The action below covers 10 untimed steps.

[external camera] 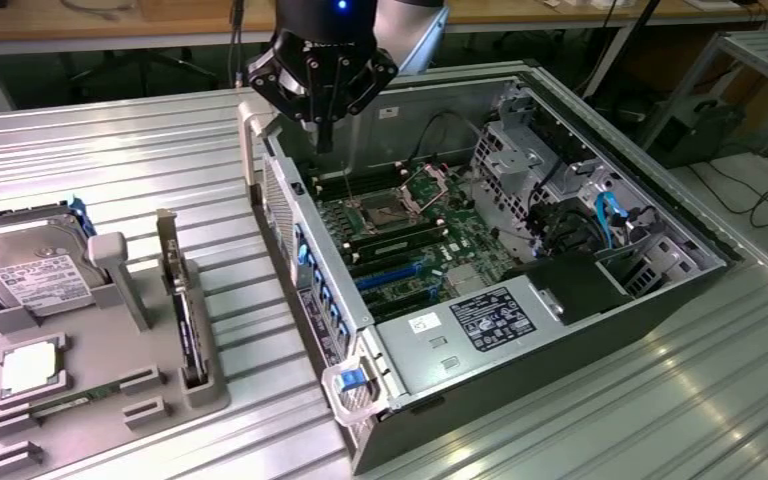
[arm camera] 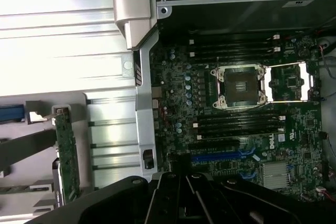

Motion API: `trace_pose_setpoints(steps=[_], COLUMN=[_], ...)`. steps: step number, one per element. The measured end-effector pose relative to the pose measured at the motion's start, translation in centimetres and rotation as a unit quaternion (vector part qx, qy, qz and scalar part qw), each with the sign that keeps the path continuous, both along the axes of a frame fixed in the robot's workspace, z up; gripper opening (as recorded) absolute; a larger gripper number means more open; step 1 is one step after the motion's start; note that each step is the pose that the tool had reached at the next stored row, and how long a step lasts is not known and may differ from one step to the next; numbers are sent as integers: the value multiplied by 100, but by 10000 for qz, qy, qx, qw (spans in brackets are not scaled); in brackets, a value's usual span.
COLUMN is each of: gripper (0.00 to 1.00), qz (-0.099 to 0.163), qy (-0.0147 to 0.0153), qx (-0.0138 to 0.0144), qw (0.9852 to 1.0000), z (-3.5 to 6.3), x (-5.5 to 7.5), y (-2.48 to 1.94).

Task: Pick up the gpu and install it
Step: 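Reach for the gpu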

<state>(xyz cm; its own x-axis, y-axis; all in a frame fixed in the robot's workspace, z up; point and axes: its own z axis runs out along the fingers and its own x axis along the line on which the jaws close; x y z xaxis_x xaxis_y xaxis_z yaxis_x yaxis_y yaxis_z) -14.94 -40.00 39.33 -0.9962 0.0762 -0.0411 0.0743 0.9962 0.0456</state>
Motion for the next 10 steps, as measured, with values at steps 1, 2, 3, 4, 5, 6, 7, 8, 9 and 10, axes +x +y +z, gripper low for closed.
trace_pose_setpoints(steps=[1,2,3,4,5,6,7,8,9,10], gripper=[11,11,11,11,11,11,11,11,11,11], qz=[0,0,0,0,0,0,0,0,0,0], qy=[0,0,0,0,0,0,0,0,0,0], qx=[0,0,0,0,0,0,0,0,1,0], qw=[10000,10000,10000,10000,10000,10000,10000,10000,10000,10000], z=[0,0,0,0,0,0,0,0,-1,0], x=[-5,-10,-14,-19,-24,-29,-36,-41,-46,-50], y=[0,0,-1,-1,-1,-2,-2,-2,-3,-3])
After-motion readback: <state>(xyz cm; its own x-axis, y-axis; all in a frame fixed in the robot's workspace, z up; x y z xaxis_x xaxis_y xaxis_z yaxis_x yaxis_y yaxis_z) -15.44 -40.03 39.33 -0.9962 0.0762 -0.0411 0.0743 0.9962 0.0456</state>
